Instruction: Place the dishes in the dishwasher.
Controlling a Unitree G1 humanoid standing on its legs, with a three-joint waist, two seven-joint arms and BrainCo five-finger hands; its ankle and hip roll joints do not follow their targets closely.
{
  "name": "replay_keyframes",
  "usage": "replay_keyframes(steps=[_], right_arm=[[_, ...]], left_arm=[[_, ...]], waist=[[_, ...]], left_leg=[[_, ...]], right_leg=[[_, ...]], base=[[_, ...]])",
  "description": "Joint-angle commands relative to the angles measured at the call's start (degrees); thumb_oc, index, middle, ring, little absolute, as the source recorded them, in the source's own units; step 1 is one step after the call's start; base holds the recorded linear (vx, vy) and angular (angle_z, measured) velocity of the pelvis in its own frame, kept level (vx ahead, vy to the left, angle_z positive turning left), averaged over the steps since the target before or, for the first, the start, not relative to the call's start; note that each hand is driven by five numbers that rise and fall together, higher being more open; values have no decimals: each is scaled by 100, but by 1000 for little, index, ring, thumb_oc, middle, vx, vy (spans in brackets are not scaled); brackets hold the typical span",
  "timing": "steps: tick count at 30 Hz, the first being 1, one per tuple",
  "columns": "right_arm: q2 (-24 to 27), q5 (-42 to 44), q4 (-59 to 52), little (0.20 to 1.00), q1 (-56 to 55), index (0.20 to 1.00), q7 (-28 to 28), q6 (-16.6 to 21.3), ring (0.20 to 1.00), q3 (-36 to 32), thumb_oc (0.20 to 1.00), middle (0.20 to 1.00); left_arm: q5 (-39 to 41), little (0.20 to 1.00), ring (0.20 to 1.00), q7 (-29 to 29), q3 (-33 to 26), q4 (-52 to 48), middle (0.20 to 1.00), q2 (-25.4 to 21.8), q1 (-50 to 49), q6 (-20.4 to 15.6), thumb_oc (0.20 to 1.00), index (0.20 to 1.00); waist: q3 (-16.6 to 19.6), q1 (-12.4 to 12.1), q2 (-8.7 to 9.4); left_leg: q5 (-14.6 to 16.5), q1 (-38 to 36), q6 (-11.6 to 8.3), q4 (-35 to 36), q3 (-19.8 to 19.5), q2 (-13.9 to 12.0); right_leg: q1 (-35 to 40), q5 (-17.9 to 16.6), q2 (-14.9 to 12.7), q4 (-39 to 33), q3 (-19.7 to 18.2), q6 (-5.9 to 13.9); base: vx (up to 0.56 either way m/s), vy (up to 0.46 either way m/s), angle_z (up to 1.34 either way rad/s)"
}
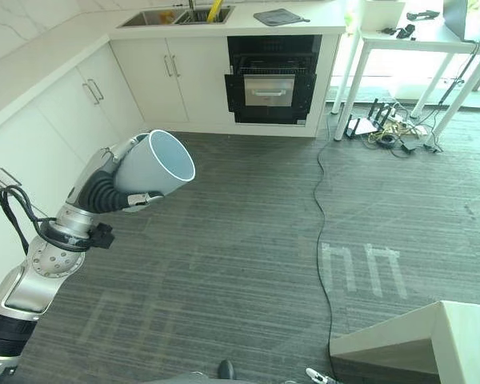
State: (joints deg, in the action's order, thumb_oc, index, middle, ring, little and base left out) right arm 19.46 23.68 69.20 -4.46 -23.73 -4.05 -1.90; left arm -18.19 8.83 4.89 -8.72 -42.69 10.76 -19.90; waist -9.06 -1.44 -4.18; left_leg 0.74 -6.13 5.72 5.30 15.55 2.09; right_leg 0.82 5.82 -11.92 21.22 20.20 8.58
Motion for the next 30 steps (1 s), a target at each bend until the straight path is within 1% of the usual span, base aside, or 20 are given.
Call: replay_keyframes(steps=[1, 2, 5, 8, 11, 13, 18, 22, 23, 24, 25, 26, 27, 28, 29, 30], right_arm=[[-144, -35, 16, 1000, 101, 1000, -216, 148, 1000, 285, 1000, 1000], [-133, 74, -10, 1000, 134, 1000, -204, 162, 1000, 380, 1000, 1000], [-104, 161, 15, 1000, 216, 1000, -125, 44, 1000, 374, 1000, 1000], [-94, 28, 74, 1000, 223, 1000, -115, -15, 1000, 329, 1000, 1000], [-88, 28, 73, 1000, 188, 1000, -110, -27, 1000, 327, 1000, 1000], [-67, 55, 94, 1000, 155, 1000, -84, -104, 1000, 302, 1000, 1000], [-80, -50, 220, 1000, 70, 1000, -101, -29, 1000, 255, 1000, 1000], [-63, -107, 260, 1000, 16, 1000, -152, -46, 1000, 231, 1000, 1000], [198, -276, 96, 1000, 390, 1000, 11, 136, 1000, 395, 1000, 1000], [236, -97, 81, 1000, 441, 1000, -29, 122, 1000, 402, 1000, 1000], [222, 235, 73, 1000, 485, 1000, 249, 91, 1000, 404, 1000, 1000], [231, 320, 79, 1000, 540, 1000, 390, -6, 1000, 402, 1000, 1000], [219, 324, 102, 1000, 574, 1000, 556, -64, 1000, 362, 1000, 1000], [187, 258, 150, 1000, 565, 1000, 604, -3, 1000, 322, 1000, 1000], [84, -46, 206, 1000, 557, 1000, 625, 222, 1000, 415, 1000, 1000], [65, -147, 199, 1000, 597, 1000, 810, 184, 1000, 510, 1000, 1000]], left_arm=[[-4, 200, 200, 27, -80, 206, 200, -182, 672, -132, 200, 200], [-7, 200, 200, -53, -25, 258, 200, -193, 711, -234, 200, 200], [24, 200, 200, -227, 17, 185, 200, -153, 675, -261, 200, 200], [103, 200, 200, -365, 32, 52, 200, -166, 638, -140, 200, 200], [188, 200, 200, -399, 41, -19, 200, -218, 624, -68, 200, 200], [306, 200, 200, -471, 35, -32, 200, -278, 622, -34, 200, 200], [385, 200, 200, -590, 76, -108, 200, -309, 628, 52, 200, 200], [493, 200, 200, -605, 68, -190, 200, -341, 607, 124, 200, 200], [632, 200, 200, 461, 374, 161, 200, -408, 741, 556, 200, 200], [535, 200, 200, 384, 312, 176, 200, -390, 732, 429, 200, 200], [442, 200, 200, 369, 333, 180, 200, -322, 759, 342, 200, 200], [440, 200, 200, 353, 308, 191, 200, -279, 739, 332, 200, 200], [398, 200, 200, 325, 294, 192, 200, -237, 742, 374, 200, 200], [387, 200, 200, 378, 335, 185, 200, -203, 764, 411, 200, 200], [456, 200, 200, 439, 356, 204, 200, -161, 768, 415, 200, 200], [489, 200, 200, 437, 331, 213, 200, -122, 733, 376, 200, 200]], waist=[[-161, 43, 184], [-153, 50, 214], [-57, -4, 253], [53, -24, 261], [101, -3, 274], [127, 26, 279], [161, 68, 263], [183, 107, 240], [-167, 240, 359], [-175, 210, 339], [-163, 227, 307], [-157, 218, 275], [-112, 231, 235], [-91, 264, 195], [-72, 266, 171], [-55, 237, 202]], left_leg=[[521, -207, -418, -33, -517, -159], [489, -203, -465, -30, -505, -236], [463, -205, -576, -30, -448, -318], [470, -218, -631, -30, -381, -346], [455, -189, -649, -30, -353, -344], [466, -193, -675, -30, -317, -346], [474, -201, -681, -30, -317, -351], [479, -218, -701, -30, -325, -348], [601, 208, -859, -1214, -376, -589], [469, 390, -901, -1210, -215, -609], [422, 356, -932, -1103, -213, -655], [411, 297, -917, -1008, -339, -613], [350, 258, -916, -872, -379, -608], [321, 217, -945, -799, -346, -644], [462, 206, -919, -972, -507, -564], [651, 318, -853, -1339, -592, -444]], right_leg=[[-376, -470, -209, -356, -167, 240], [-144, -333, -70, -866, -171, 233], [236, -256, 67, -1544, -74, 212], [486, -275, 137, -1936, -54, 197], [549, -335, 203, -2153, -107, 174], [621, -376, 255, -2316, -144, 162], [659, -353, 304, -2372, -216, 139], [717, -329, 363, -2455, -279, 104], [603, -367, 643, -2360, -985, -151], [667, -335, 677, -2429, -897, -200], [678, -260, 694, -2411, -791, -220], [654, -211, 714, -2350, -801, -238], [592, -187, 730, -2301, -799, -261], [586, -124, 752, -2260, -756, -294], [599, -27, 761, -2173, -820, -351], [581, 28, 737, -2095, -893, -392]], base=[[34, -155, 44], [64, -165, 48], [105, -144, 27], [122, -61, -7], [58, -49, -21], [74, -72, -12], [52, -47, -14], [51, -23, 1], [25, -98, 0], [12, -151, -19], [15, -168, -22], [36, -105, 0], [48, -69, 9], [95, -97, 14], [138, -84, -9], [140, -77, 0]])
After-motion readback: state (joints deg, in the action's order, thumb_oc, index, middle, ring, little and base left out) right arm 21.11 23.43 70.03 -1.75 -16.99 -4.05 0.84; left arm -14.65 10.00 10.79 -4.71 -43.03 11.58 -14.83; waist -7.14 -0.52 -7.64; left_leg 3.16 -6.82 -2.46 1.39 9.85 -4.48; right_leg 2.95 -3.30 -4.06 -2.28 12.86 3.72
